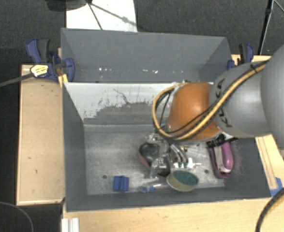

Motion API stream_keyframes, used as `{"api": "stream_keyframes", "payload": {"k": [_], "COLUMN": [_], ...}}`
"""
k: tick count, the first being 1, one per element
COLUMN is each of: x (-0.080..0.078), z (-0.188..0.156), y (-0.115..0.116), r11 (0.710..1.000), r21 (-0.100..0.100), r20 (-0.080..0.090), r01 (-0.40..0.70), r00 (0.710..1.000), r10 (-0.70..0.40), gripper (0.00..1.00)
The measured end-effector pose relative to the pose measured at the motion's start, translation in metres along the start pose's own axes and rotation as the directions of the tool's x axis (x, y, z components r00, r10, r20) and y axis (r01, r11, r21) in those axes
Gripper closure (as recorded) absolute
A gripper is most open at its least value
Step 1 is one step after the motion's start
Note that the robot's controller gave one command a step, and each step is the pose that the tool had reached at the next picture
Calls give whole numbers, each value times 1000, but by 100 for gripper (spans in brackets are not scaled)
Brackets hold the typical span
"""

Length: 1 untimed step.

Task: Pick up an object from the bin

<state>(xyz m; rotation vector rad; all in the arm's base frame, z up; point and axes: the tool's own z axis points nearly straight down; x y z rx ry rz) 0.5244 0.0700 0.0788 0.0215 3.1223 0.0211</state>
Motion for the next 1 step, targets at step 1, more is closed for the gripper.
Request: {"api": "stream_keyframes", "payload": {"k": [1], "x": [-13], "z": [-131], "y": [-4], "r11": [999], "r21": [12], "r20": [-8], "r01": [-35], "r00": [999], "r10": [35], "gripper": [100]}}
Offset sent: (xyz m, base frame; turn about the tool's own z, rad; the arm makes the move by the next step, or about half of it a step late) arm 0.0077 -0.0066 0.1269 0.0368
